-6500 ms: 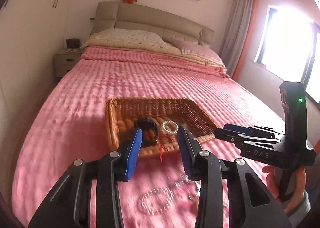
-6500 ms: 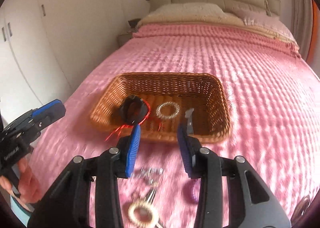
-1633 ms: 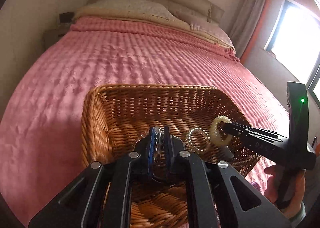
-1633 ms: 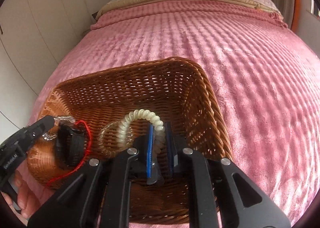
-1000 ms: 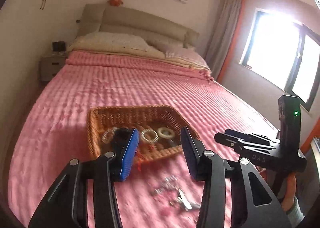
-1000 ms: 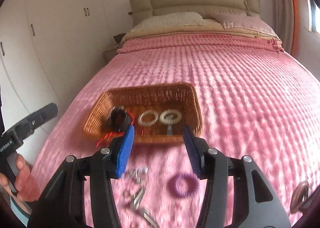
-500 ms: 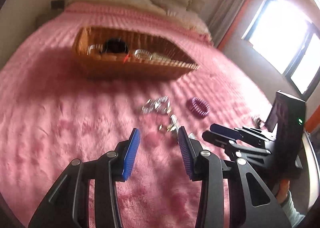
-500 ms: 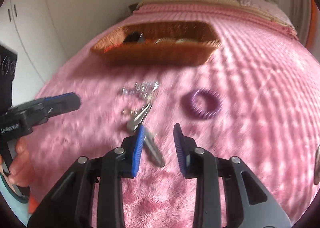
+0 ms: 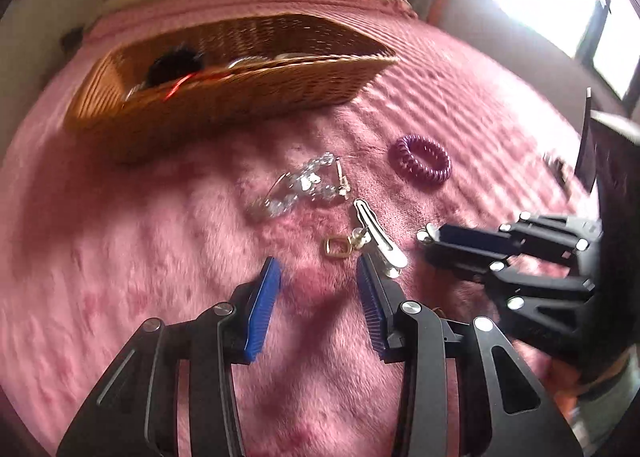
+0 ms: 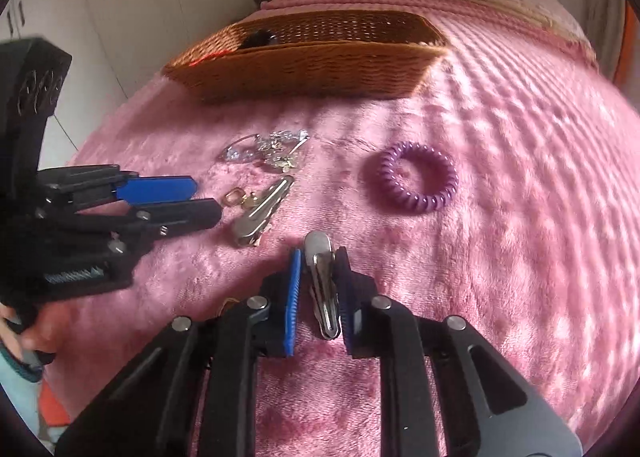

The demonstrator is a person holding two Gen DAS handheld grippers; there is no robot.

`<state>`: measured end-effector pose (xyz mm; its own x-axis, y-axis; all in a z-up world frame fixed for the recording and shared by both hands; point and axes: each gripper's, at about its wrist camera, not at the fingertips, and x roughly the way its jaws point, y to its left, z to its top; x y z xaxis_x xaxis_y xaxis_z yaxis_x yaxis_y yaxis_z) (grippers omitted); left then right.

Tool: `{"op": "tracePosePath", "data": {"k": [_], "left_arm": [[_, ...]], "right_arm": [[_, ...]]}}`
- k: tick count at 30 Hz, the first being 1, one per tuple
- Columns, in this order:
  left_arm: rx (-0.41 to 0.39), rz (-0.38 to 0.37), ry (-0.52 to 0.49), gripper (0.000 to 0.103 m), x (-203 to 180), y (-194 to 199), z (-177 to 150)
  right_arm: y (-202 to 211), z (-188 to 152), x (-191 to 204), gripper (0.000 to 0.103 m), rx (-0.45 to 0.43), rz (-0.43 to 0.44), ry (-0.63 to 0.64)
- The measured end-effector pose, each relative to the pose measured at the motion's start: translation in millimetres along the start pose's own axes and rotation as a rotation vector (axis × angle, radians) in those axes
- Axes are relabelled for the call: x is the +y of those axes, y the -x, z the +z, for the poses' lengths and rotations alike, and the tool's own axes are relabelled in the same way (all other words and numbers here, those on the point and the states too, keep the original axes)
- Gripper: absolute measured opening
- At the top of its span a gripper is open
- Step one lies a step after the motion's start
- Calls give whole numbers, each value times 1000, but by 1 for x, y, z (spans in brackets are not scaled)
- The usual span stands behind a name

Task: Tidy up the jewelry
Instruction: 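Grasp the silver hair clip with the right gripper while the left gripper grasps a gold charm, then lift the gold charm with the left gripper while the right gripper holds the silver clip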

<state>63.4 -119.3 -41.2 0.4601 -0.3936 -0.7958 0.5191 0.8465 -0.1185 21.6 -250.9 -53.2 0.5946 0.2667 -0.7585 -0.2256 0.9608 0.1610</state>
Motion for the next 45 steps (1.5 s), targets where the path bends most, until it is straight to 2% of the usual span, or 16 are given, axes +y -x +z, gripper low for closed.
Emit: {"op": "tracePosePath", "data": {"k": [2,7,9,10,14,23,29,32,35,36,41,45], "left_arm": [[3,40,-53,38,-7,-6,3],[-2,68,-105,36,-14,-15,8],[-6,52,-99,20,-12,-16,9],[-9,39,-94,14,-11,-14,7],[-23,37,-63,14,-5,-9,2],[-51,52,79,14,25,24,-27],[-21,67,142,15,35,34,-45],[-23,30,149,18,34,40,-52],[-24,-18,138,31,32,45,-59],[-26,-26,124,32,29,48,-62],[-40,-13,134,32,30,53,-67],[-35,22,138,32,35,46,-58]], "right_arm": [[0,0,-4,15,-2,20,-14],[0,-2,-3,15,-4,23,-12],[0,-2,-4,15,-6,25,-13],[1,-3,-4,15,-9,25,-13],[0,-2,-2,15,-17,14,-7],[8,-8,-3,15,-55,-3,-24],[9,-8,-4,15,-63,-20,-29],[8,-9,-4,15,-55,-23,-27],[7,-9,-3,15,-54,-22,-28],[6,-9,-3,15,-54,-22,-29],[5,-8,-3,15,-54,-20,-30],[5,-9,-3,15,-54,-19,-31]]}}
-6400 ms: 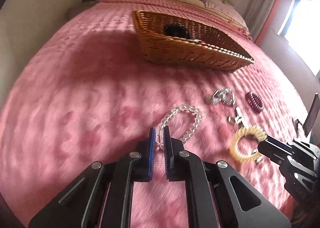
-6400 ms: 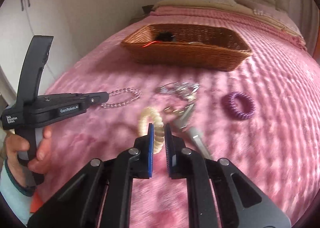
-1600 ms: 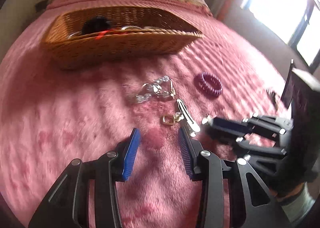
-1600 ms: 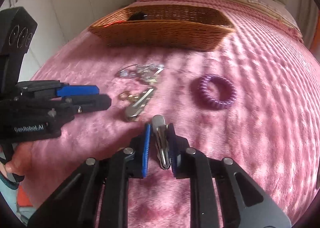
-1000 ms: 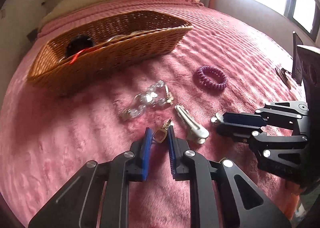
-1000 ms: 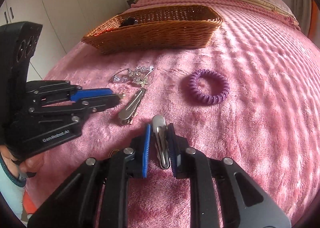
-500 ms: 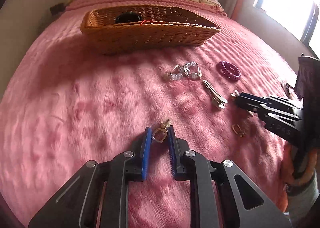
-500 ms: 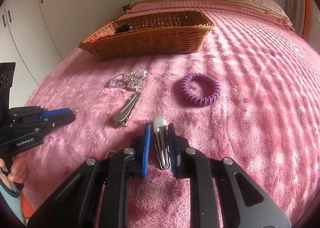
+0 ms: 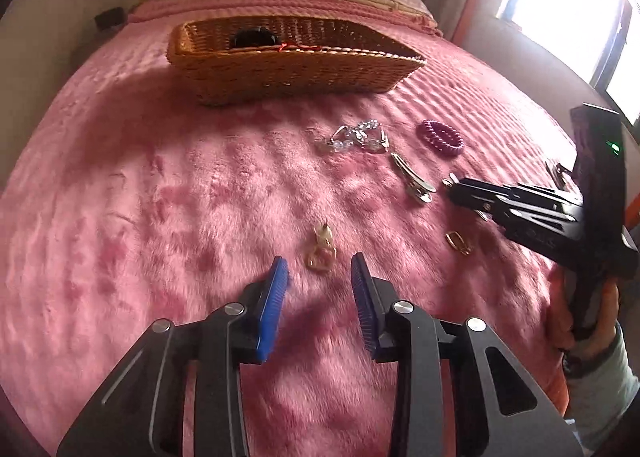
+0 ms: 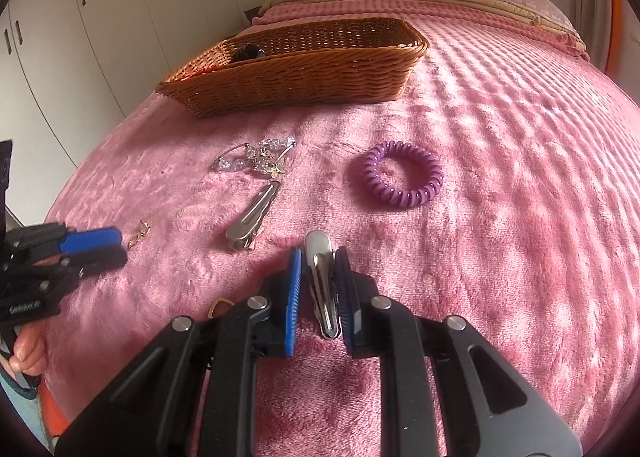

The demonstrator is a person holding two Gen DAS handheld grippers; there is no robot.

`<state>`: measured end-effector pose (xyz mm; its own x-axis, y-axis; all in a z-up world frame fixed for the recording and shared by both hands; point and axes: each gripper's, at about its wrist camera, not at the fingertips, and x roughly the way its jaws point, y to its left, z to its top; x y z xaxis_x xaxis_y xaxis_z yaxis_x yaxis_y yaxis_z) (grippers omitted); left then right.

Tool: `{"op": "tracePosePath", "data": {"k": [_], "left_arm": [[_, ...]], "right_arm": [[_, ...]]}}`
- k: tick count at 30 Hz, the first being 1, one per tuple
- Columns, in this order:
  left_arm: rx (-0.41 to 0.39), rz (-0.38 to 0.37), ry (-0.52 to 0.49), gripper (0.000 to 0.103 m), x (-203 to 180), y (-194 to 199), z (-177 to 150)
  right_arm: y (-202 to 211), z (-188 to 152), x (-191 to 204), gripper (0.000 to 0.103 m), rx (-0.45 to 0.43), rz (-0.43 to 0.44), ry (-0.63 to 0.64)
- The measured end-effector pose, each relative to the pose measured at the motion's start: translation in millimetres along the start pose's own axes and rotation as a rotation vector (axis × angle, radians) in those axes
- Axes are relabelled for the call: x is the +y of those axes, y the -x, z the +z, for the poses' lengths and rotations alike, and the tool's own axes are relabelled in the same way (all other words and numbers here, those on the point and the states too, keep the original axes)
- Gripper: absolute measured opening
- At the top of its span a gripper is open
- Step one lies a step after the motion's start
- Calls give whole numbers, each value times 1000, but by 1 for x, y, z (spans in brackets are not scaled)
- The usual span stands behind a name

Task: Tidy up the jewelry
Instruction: 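Lift the gold charm with the left gripper while the right gripper holds the silver clip, then carry the gold charm and silver clip into the basket and open both grippers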

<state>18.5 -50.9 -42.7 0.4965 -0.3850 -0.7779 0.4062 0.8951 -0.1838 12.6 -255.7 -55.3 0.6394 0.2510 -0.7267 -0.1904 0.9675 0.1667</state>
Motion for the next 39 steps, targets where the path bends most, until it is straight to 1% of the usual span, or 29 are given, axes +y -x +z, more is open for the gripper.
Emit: {"op": "tracePosePath", "data": {"k": [1,2,4,6,7,9,10,14,16,19,22,26,29,31,32,35,37,39], "left_arm": [[4,0,-7,36,-1,-3,3],[7,13,-19,38,-4,-7,6],[6,48,-33,36,-8,-11,10],[1,79,-59,18,-14,-14,10],[1,80,-71,13,-16,-14,10],[-13,82,-79,12,-17,-13,8],[-25,68,-74,12,-16,-10,8],[-78,41,-55,12,-12,6,8],[-119,22,-53,12,-12,19,10],[-178,1,-48,12,-14,37,20],[-234,-23,-39,12,-14,51,34],[-298,-33,-32,12,-13,64,60],[-334,-36,-17,12,-9,66,84],[-345,-45,-3,12,-3,63,104],[-353,-38,4,12,0,60,116],[-367,-31,32,12,9,48,141],[-371,-21,64,12,21,32,162],[-364,-13,85,12,30,17,174]], "right_arm": [[0,0,0,15,-1,-1,1],[0,0,0,15,-2,-4,4],[0,0,2,15,-5,-14,12],[1,-1,6,15,-14,-33,33],[2,-2,8,15,-17,-38,45],[5,-3,14,15,-35,-60,70],[7,-4,15,15,-42,-61,76],[15,-3,16,14,-73,-37,85],[20,0,14,14,-80,-34,75],[30,6,14,14,-94,-45,67],[43,17,18,14,-131,-56,78],[61,45,24,14,-194,-44,92],[69,74,27,14,-238,-30,97],[68,98,29,14,-262,-55,103],[64,110,29,14,-271,-63,105],[47,149,23,14,-273,-44,80],[30,169,20,14,-260,-41,66],[3,190,14,14,-222,-42,44]]}}
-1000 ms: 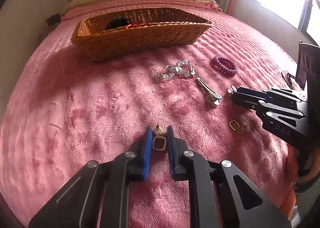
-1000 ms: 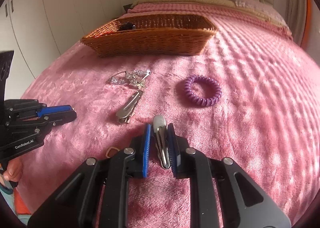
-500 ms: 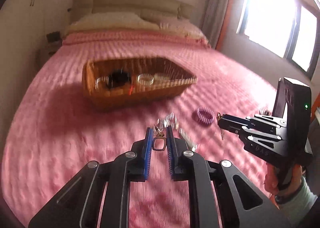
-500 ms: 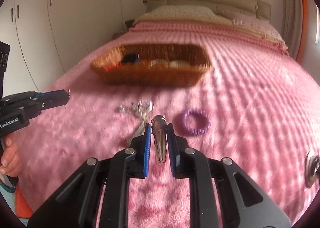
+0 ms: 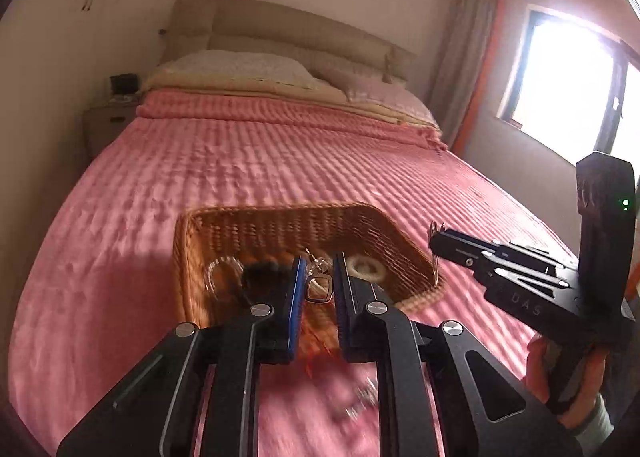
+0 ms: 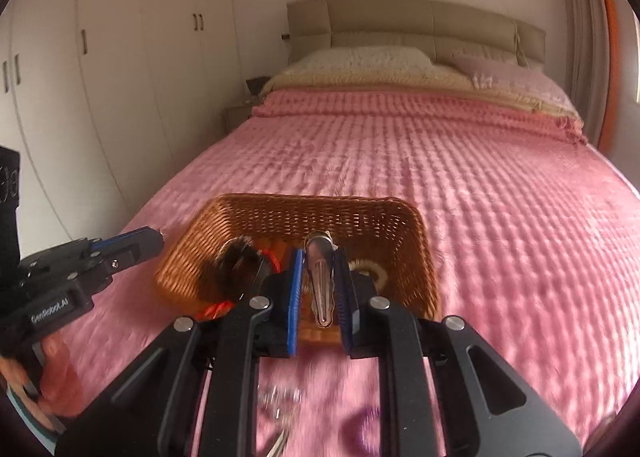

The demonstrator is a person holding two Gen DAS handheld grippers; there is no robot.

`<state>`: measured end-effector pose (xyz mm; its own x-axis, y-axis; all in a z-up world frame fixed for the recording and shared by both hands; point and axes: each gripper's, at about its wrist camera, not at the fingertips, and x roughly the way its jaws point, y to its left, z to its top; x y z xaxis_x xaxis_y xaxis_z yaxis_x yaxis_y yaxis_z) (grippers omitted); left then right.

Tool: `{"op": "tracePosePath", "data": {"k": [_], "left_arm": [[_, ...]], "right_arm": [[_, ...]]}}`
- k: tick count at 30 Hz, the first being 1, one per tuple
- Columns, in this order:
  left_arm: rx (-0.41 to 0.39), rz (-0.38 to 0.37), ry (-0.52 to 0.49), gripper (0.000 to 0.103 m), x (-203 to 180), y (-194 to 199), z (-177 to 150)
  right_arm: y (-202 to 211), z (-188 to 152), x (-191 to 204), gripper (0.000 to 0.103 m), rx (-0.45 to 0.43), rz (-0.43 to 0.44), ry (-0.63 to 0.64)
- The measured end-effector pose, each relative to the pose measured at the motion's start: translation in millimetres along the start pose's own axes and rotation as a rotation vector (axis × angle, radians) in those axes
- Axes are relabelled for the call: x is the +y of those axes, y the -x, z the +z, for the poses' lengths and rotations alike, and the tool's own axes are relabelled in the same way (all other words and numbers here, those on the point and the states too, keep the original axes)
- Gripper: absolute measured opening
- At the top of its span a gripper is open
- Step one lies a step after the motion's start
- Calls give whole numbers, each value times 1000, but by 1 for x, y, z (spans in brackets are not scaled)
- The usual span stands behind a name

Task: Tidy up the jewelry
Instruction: 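Carry the gold charm and silver clip into the basket and open both grippers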

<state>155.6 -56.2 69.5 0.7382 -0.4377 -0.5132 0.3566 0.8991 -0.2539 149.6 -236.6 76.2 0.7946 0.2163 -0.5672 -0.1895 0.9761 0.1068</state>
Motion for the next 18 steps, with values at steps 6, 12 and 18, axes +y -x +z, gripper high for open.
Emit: {"op": "tracePosePath", "data": {"k": [6,12,18], "left_arm": [[49,8,35,12,22,-49,4],[114,22,41,12,32,-79,-15],[103,34,71,27,40,-75,-17]], "right_arm": [[-81,9,-25,14,152,25,-109],[-115,-5,-34,14,217,21,-150],[-118,-7,-38,16,219,34,-177]]}}
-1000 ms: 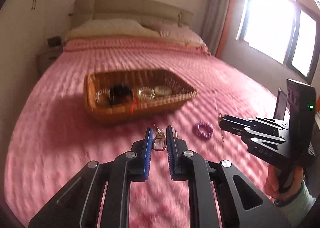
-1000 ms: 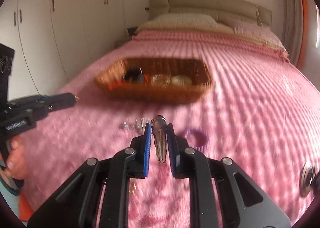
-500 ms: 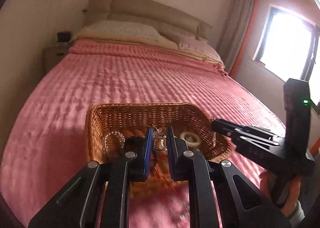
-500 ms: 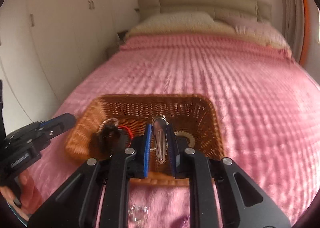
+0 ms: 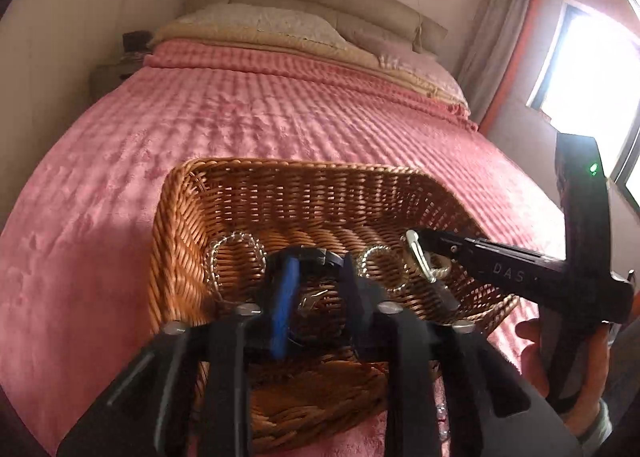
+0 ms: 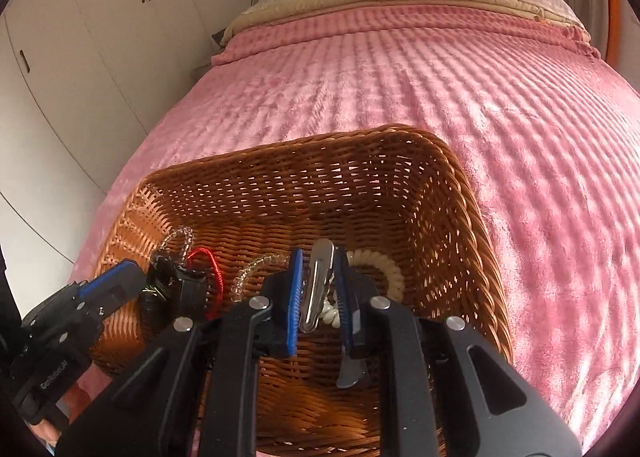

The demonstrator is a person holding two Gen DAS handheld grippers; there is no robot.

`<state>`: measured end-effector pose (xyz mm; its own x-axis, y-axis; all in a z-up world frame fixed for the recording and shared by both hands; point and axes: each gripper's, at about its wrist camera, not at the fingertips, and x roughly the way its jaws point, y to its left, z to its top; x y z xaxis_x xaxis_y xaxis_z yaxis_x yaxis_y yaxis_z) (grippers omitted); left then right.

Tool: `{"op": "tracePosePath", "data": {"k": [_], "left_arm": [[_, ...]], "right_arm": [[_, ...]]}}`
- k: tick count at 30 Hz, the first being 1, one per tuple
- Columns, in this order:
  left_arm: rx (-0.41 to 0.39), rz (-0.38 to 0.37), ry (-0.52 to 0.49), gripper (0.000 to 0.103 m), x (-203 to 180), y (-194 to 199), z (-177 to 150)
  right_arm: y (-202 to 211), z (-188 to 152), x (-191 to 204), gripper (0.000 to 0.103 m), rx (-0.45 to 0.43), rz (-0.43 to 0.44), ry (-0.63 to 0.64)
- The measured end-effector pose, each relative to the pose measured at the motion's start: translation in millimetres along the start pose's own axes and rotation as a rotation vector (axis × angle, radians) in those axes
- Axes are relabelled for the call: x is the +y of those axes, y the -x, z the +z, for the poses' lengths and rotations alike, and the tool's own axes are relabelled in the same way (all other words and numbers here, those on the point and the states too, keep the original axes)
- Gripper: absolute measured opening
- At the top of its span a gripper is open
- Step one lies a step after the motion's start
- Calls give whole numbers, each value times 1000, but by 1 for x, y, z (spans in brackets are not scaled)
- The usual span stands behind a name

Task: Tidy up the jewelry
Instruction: 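Carry the gold charm and silver clip into the basket and open both grippers, then grasp the purple coil hair tie with the right gripper while the left grasps another silver clip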

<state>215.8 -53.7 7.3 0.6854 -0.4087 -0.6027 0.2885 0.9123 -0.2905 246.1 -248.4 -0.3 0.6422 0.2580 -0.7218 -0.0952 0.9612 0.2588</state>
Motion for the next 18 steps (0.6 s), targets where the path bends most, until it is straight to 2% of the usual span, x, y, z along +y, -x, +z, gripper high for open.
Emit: {"op": "tracePosePath", "data": {"k": [3,5,8,12,18], "left_arm": [[-28,-6,5,30,-1,12,1],[-45,-22,14,37,-4,22,2],[-72,-42,14,38,-12,43,0],[-106,-67,2,46,-31,82,-13],[-130,-108,-7,46,-59,126,-43]], "right_arm": [[9,1,-1,17,-16,-6,-3],[20,0,-1,27,-28,-5,-3],[46,-5,3,40,-67,-6,18],[95,-20,8,40,-130,28,77],[156,-51,-7,40,-190,45,81]]}}
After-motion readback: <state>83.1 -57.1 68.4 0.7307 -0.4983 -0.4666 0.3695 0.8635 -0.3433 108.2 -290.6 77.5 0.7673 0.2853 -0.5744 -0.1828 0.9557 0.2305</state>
